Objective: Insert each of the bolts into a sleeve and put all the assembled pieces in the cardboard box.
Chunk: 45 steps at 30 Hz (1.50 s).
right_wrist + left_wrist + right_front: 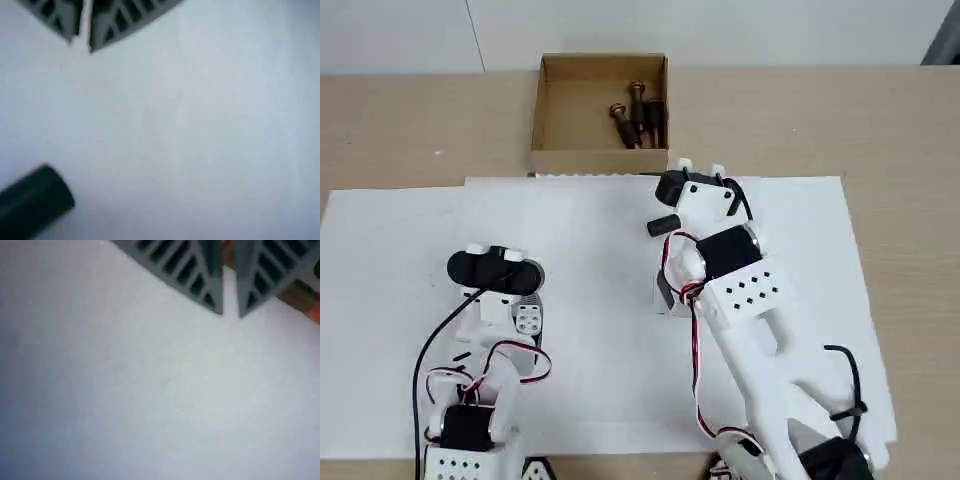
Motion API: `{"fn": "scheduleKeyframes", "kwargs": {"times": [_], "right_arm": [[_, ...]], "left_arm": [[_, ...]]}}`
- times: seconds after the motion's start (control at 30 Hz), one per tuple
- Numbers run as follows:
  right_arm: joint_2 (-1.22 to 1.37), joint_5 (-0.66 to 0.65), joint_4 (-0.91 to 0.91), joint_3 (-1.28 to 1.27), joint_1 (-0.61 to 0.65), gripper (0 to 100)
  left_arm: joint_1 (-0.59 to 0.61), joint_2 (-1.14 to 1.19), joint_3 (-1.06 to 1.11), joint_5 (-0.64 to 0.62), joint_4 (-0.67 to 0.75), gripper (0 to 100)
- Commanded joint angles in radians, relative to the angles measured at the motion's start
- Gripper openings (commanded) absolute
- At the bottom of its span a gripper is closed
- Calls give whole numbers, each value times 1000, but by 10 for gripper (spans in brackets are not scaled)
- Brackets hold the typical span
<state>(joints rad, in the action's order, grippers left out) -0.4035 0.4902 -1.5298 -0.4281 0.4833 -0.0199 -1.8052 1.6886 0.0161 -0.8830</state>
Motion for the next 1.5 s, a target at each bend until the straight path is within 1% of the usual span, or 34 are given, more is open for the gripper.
{"fn": "scheduleKeyframes", "kwargs": {"times": [0.0,0.13,0.2,0.3,0.37,0.5,0.57,0.73,0.87,1.17,1.47], "right_arm": [[-13,23,105,-31,-2,5],[-13,41,197,-103,-2,5],[4,84,206,-110,-4,6],[64,101,206,-106,-4,11],[113,104,206,-98,-4,61],[180,143,205,-57,-4,216],[206,144,205,-34,-4,243],[259,144,213,9,-4,208],[302,144,214,52,-5,206],[458,140,211,178,-104,206],[515,146,216,213,-64,206]], "left_arm": [[3,-9,-5,0,-2,6],[3,-11,-5,0,-2,6],[3,-11,-5,0,-2,6],[3,-11,-5,0,-2,6],[3,-11,-5,0,-2,6],[3,-11,-5,0,-2,6],[3,-11,-5,0,-2,6],[3,-11,-5,0,-2,6],[3,-11,-5,0,-2,6],[3,-11,-5,0,-3,6],[3,-11,-5,0,-3,6]]}}
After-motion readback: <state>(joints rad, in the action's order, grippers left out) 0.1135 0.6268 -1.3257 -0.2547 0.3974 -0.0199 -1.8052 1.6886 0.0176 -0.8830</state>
